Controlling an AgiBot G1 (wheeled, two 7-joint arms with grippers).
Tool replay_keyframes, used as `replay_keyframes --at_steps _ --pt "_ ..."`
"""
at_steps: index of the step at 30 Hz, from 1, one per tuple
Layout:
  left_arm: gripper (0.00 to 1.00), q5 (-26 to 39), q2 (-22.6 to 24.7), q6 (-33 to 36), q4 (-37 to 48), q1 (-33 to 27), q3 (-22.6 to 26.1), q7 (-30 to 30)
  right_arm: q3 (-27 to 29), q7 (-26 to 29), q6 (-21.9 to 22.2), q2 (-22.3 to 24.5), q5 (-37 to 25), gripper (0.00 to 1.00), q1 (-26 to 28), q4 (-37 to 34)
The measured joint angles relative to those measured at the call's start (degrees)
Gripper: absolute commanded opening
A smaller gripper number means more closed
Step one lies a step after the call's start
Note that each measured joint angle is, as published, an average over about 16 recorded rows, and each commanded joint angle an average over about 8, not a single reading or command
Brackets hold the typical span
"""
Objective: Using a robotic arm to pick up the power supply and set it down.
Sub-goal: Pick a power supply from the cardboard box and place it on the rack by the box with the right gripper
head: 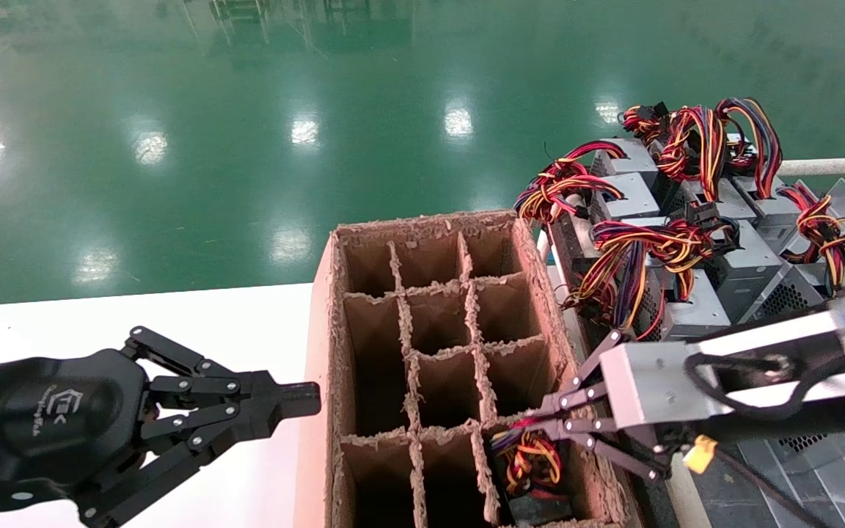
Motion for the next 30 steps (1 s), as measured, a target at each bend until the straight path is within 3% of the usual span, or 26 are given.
replay_keyframes --at_steps 30 --pt "0.0 -0.01 0.0 0.0 0.0 0.0 0.01 0.01 6.91 -5.91 -5.22 7.17 10.8 0.0 11.93 0.92"
